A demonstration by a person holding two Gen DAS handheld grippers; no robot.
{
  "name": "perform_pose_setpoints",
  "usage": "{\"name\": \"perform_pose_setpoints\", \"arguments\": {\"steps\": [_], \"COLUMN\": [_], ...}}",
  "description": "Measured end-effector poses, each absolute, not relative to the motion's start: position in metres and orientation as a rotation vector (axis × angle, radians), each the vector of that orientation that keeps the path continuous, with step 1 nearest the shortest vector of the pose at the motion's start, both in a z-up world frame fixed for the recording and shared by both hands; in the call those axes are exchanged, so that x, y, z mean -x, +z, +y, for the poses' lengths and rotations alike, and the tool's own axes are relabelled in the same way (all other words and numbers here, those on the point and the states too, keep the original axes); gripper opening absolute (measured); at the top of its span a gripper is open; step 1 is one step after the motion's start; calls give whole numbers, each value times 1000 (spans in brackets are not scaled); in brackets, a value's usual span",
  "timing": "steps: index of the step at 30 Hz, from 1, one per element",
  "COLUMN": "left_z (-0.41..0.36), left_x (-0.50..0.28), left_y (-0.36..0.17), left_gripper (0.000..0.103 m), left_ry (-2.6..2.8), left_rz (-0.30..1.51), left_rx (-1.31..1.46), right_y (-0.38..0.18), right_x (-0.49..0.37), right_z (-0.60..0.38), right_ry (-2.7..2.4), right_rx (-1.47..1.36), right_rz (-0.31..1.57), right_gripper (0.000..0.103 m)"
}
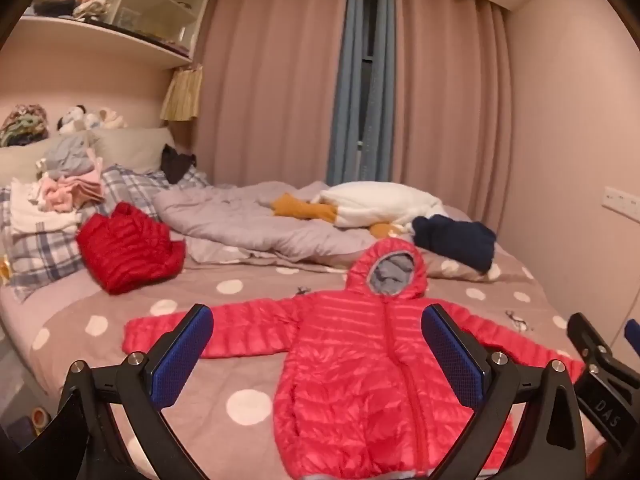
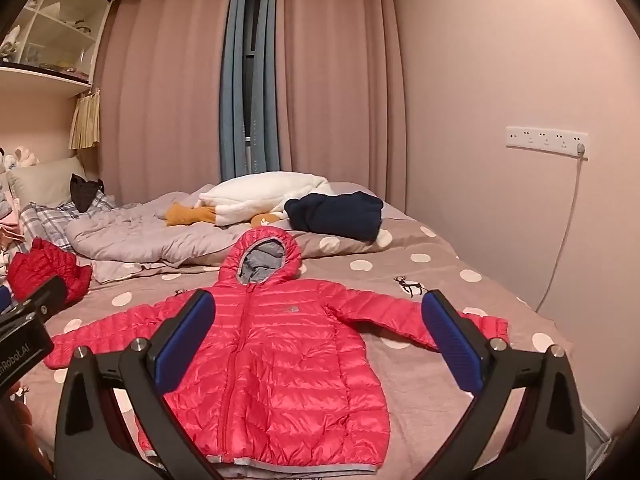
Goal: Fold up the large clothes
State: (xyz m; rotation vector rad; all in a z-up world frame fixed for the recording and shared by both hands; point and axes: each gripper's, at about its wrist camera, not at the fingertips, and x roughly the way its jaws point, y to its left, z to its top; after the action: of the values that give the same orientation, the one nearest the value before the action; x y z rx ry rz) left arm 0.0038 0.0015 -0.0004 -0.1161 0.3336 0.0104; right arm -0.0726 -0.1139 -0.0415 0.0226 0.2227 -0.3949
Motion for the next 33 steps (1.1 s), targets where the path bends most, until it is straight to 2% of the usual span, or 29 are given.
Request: {"name": "perform_pose_setpoints", "arguments": {"steps": [14,33], "left_z": [-2,3], "left_x": [-2,-5], "left_y": [4,0], "left_gripper": [103,103], "left_ry": [-1,25], "left_rz": [339,334], "left_rx": [125,143], "right_y": [-40,-40], "right_x": [68,67], "right_z": [-104,-106], "right_ry": [-438,-429], "right_rx": [80,2], "right_rz": [203,191], "right_gripper": [103,103]}}
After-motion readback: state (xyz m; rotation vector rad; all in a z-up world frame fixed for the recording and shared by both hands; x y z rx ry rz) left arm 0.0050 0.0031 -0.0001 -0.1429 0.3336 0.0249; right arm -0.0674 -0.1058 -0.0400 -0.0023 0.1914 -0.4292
